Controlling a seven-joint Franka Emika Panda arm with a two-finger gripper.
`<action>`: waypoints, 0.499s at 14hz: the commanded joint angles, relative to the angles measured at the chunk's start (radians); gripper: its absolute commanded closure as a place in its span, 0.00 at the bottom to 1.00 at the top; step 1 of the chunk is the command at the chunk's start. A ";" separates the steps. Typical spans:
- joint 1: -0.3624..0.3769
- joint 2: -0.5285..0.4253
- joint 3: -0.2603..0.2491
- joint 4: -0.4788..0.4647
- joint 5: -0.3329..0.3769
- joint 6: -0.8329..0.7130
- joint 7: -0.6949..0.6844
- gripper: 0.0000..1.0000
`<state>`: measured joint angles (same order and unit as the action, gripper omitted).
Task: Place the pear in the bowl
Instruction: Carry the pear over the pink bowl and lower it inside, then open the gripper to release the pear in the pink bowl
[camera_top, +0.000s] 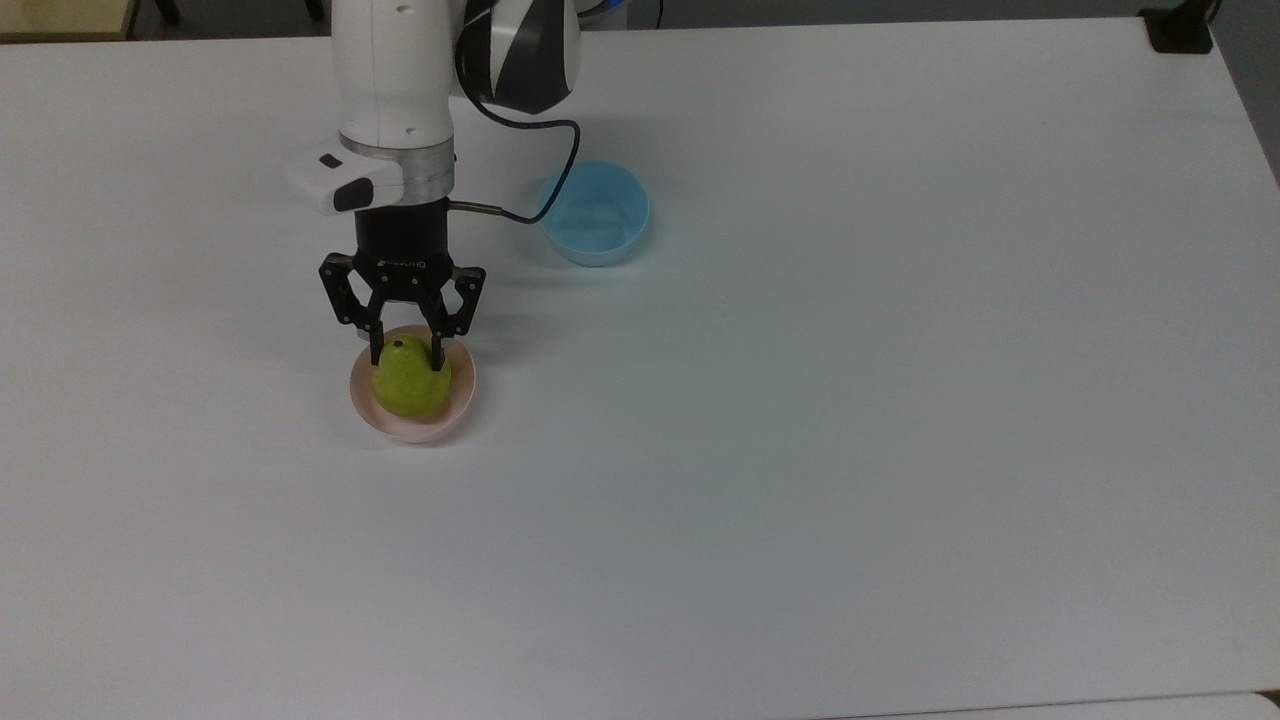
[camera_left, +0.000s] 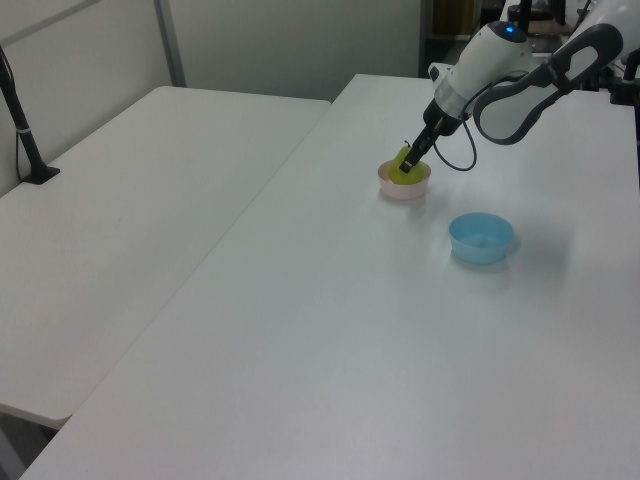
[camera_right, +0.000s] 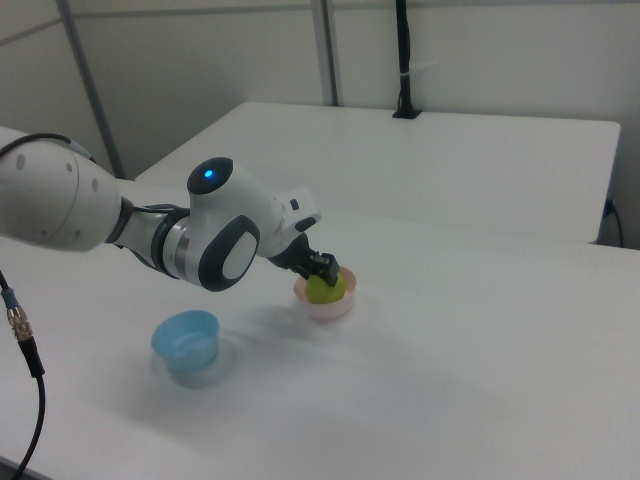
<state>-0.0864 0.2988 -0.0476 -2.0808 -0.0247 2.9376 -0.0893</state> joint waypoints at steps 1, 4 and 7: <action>0.014 -0.004 -0.008 -0.005 0.019 0.011 0.010 0.27; 0.016 -0.012 -0.008 -0.004 0.019 0.006 0.023 0.00; 0.025 -0.036 -0.008 0.017 0.020 -0.015 0.062 0.00</action>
<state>-0.0856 0.3001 -0.0476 -2.0704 -0.0246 2.9376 -0.0706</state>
